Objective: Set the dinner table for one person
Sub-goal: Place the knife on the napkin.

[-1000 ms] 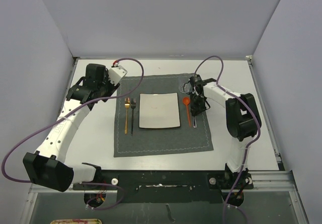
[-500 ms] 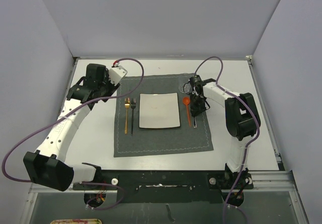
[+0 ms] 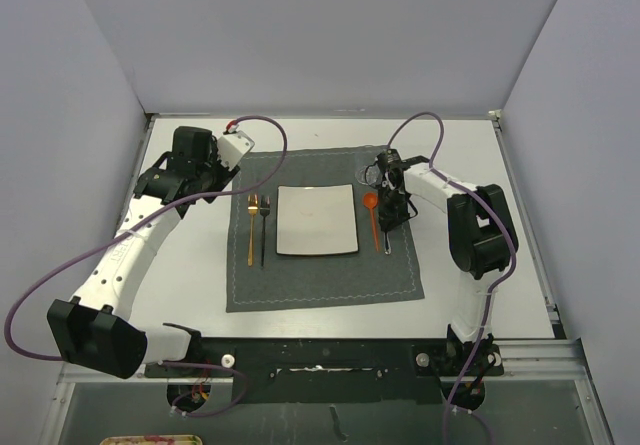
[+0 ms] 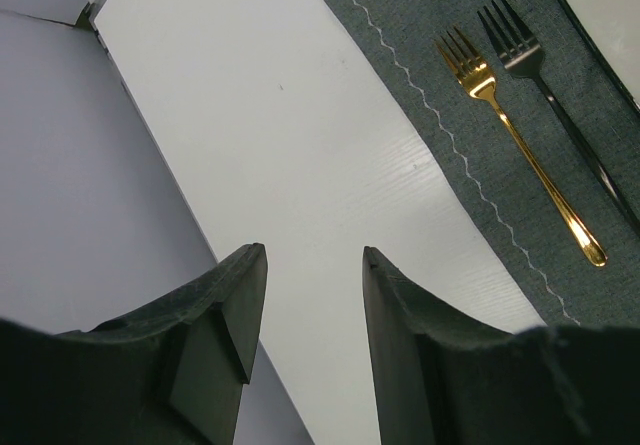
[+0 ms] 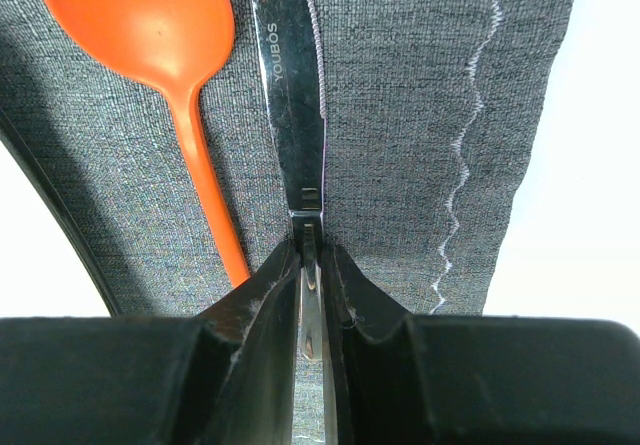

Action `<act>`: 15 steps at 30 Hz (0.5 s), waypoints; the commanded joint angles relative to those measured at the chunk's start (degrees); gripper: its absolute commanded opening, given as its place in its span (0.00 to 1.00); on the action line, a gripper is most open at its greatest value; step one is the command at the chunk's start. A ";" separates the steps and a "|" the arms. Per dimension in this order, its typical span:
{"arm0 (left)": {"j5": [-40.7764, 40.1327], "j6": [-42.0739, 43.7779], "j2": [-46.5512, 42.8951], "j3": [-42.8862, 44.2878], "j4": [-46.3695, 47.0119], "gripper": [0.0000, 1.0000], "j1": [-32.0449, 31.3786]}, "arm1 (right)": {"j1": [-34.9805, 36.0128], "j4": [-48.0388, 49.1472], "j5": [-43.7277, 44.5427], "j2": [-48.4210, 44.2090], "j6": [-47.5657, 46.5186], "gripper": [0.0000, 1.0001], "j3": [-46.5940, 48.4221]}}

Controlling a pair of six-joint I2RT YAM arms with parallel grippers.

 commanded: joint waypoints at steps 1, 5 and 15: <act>0.10 -0.45 -0.08 0.08 2.01 0.42 -0.25 | -0.43 0.19 -0.28 -0.40 1.19 0.00 1.44; 0.18 -0.57 0.08 -0.10 1.93 0.42 -0.25 | -0.62 0.19 -0.42 -0.63 1.36 0.00 1.43; -0.02 -0.88 0.27 0.03 1.74 0.42 -0.57 | -1.02 0.21 -0.90 -0.40 1.49 0.00 1.47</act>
